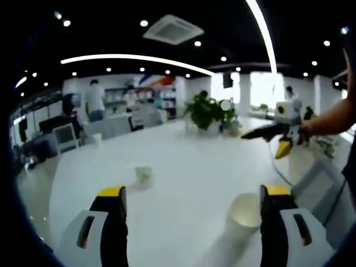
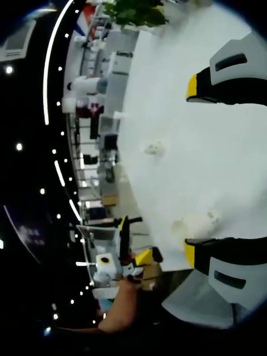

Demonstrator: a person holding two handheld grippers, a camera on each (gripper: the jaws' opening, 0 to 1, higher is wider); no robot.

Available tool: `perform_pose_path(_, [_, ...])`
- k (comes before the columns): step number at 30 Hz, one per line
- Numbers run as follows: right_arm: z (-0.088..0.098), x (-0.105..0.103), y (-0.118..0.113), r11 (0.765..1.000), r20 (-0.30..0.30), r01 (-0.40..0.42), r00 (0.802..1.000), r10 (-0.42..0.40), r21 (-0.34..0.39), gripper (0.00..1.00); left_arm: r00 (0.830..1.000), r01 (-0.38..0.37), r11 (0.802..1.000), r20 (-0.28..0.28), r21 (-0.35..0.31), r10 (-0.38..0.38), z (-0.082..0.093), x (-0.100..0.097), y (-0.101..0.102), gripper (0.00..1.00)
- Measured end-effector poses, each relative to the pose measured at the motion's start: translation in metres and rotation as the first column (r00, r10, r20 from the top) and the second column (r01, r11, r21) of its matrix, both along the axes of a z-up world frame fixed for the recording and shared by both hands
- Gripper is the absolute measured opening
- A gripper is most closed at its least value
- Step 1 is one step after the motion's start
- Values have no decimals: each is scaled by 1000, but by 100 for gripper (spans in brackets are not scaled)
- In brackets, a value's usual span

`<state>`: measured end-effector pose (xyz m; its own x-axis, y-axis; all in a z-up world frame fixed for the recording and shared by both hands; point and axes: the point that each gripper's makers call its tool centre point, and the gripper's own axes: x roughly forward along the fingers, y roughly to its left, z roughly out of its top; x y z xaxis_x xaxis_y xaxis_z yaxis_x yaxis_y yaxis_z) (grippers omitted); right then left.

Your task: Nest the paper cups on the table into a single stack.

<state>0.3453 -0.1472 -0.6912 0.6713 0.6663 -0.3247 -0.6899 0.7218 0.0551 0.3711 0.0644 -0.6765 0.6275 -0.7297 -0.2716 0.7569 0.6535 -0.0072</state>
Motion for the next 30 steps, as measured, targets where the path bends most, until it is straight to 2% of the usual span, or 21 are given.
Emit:
perform_pose_path(3, [0, 2, -1, 1000, 1, 1, 1000, -1, -5, 100, 1000, -24, 1000, -15, 9, 24, -3, 0, 14, 98])
perform_pose_path(8, [1, 5, -2, 1000, 4, 1, 1000, -1, -7, 100, 999, -47, 999, -10, 17, 48, -7, -3, 32, 98])
perform_pose_path(11, [1, 5, -1, 1000, 9, -2, 1000, 2, -11, 100, 997, -62, 998, -51, 16, 63, -14, -6, 42, 98])
perform_pose_path(17, [4, 7, -2, 1000, 27, 5, 1000, -4, -7, 100, 991, -116, 993, -61, 37, 118, -18, -7, 62, 98])
perform_pose_path(24, [2, 10, -1, 1000, 29, 0, 1000, 0, -14, 100, 990, -133, 990, -41, 38, 135, -13, -5, 68, 98])
perform_pose_path(27, [2, 10, -1, 1000, 30, 1, 1000, 0, -14, 100, 991, -130, 991, -22, 38, 131, -7, -4, 64, 98])
perform_pose_path(30, [0, 10, -1, 1000, 29, -1, 1000, 2, -19, 100, 991, -128, 991, -20, 37, 129, -8, -2, 63, 98])
